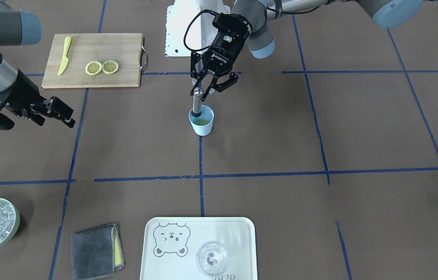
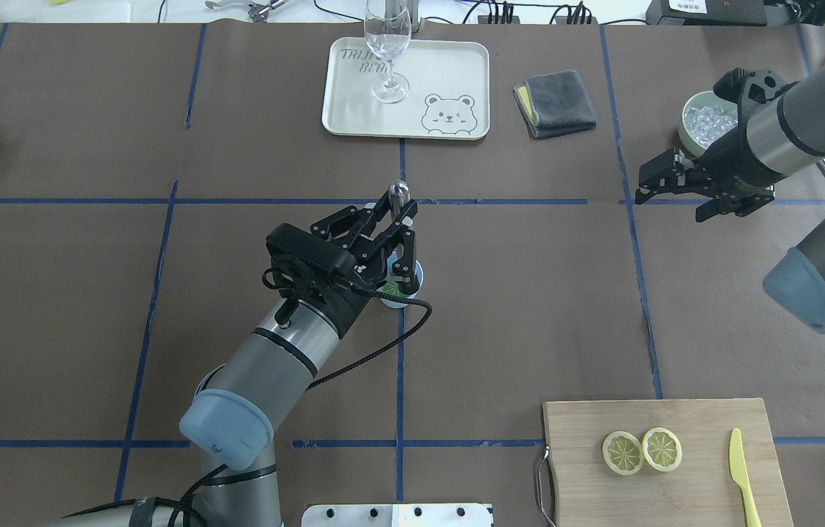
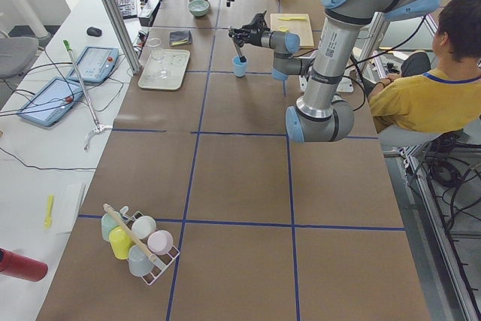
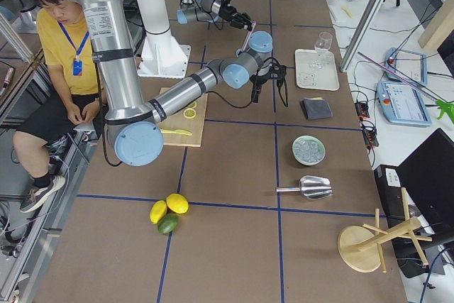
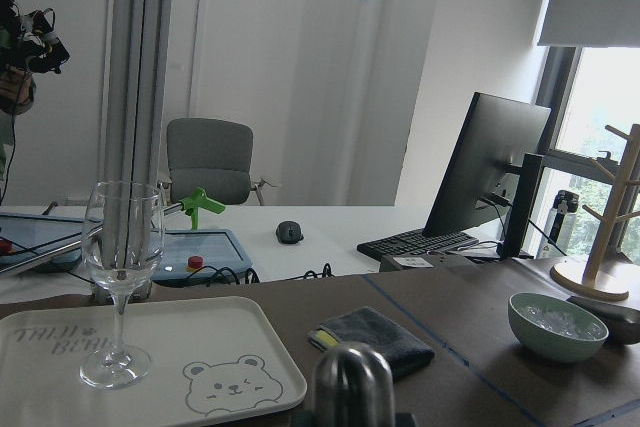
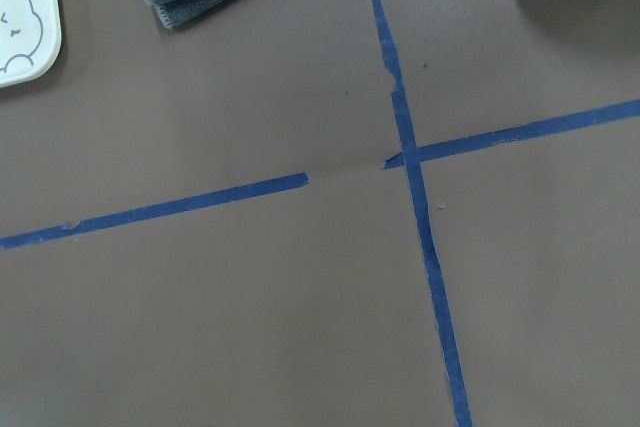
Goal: Squeeze lemon into cup
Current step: 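Press the muddler down on the lemon inside the cup with the left gripper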
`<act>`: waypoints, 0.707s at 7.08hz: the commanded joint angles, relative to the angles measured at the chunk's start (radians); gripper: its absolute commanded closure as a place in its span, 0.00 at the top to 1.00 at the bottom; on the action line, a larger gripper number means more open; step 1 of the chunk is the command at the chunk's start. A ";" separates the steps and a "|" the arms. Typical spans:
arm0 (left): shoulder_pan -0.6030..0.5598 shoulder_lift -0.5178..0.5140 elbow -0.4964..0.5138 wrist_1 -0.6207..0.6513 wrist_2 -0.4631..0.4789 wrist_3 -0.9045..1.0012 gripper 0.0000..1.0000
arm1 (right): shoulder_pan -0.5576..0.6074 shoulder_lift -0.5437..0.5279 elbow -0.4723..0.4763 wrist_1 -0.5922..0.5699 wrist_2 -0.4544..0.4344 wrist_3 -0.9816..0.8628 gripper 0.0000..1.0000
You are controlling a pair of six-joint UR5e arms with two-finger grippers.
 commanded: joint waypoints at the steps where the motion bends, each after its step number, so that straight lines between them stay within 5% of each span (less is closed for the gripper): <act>1: -0.025 -0.004 -0.030 -0.033 0.000 0.017 0.00 | 0.000 0.000 -0.002 0.000 0.000 0.000 1.00; 5: -0.173 0.011 -0.116 -0.058 -0.015 0.006 0.00 | 0.000 -0.002 -0.005 0.000 -0.001 0.000 1.00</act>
